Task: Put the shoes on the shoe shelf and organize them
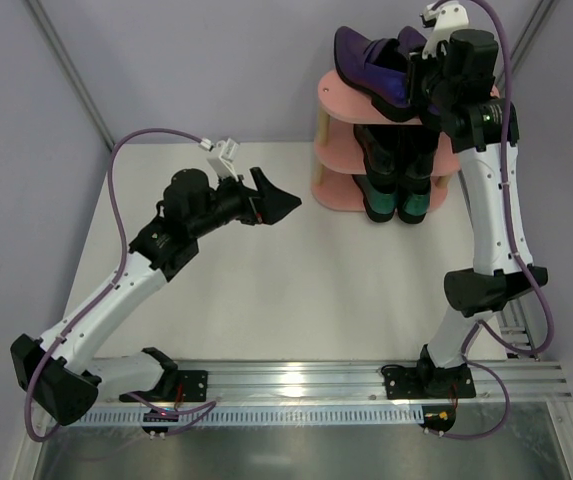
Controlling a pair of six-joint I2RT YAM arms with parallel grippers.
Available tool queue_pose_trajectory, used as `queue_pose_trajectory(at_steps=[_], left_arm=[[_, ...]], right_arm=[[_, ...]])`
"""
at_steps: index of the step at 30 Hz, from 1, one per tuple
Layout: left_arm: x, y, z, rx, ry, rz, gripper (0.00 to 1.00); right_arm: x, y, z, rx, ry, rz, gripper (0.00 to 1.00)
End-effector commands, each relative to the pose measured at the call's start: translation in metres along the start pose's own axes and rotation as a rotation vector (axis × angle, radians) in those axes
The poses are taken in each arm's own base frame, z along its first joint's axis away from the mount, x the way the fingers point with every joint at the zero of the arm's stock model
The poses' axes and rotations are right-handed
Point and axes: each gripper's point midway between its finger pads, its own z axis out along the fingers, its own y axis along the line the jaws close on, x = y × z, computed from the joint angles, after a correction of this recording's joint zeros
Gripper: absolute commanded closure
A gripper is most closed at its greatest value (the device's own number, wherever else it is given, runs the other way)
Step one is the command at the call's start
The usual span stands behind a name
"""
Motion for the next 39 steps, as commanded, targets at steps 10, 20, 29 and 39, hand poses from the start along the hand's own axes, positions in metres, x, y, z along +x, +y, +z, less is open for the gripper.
queue_pose_trajectory(at_steps=[10, 20, 29, 39], left_arm=[[-0.012, -0.012, -0.009, 0.048, -0.046, 0.005, 0.0], [-0.012, -0.013, -0.008, 0.053, -0.044, -0.011, 0.0], [-0.01, -0.012, -0.01, 0.046, -0.04, -0.015, 0.0], [-0.009, -0.009, -0.014, 0.024, -0.035, -0.005, 0.0]], right_arm=[[-0.018, 0.014, -0.023, -0.065, -0.066, 0.061, 0.96], [-0.028, 0.006, -0.059, 0.169, -0.133, 0.233, 0.96], [-0.017, -0.006, -0.054, 0.411, -0.126, 0.324, 0.96], [-0.016, -0.022, -0.035, 0.559, -0.124, 0.263, 0.96]])
